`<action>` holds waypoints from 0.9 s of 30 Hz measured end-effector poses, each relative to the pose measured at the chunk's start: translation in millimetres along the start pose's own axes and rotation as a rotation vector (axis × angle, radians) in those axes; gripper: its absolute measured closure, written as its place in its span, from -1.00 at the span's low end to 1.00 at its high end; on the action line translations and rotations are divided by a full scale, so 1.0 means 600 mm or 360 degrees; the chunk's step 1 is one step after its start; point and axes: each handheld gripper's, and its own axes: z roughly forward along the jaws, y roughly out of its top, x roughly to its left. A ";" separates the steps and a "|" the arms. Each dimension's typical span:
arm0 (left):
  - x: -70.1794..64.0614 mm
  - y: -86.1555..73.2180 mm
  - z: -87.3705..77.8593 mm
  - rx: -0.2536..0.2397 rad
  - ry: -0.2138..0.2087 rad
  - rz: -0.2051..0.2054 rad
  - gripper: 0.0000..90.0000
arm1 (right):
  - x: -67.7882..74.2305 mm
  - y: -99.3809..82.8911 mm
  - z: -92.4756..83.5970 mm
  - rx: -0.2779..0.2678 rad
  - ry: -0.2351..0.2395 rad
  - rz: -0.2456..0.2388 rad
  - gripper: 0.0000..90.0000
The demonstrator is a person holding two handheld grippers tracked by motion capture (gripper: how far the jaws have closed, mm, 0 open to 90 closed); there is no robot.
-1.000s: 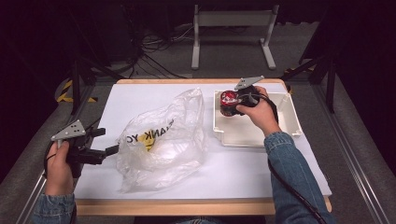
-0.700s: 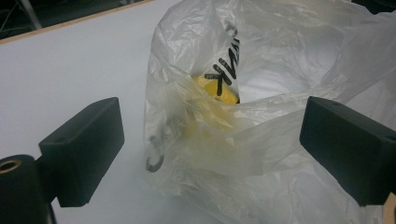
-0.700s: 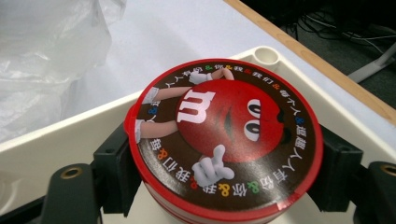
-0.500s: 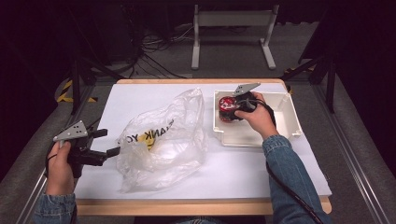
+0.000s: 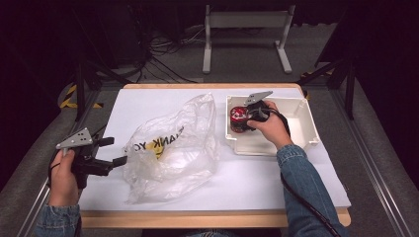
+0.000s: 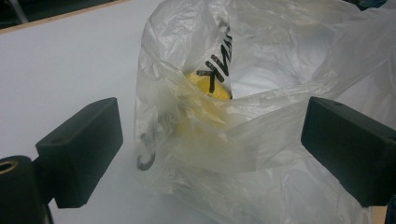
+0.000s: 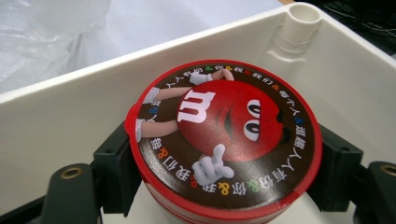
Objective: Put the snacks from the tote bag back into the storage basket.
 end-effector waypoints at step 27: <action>0.002 -0.002 -0.004 -0.0023 0.0029 -0.0038 -0.88 | 0.003 -0.012 0.007 -0.0061 0.0021 0.0041 -0.56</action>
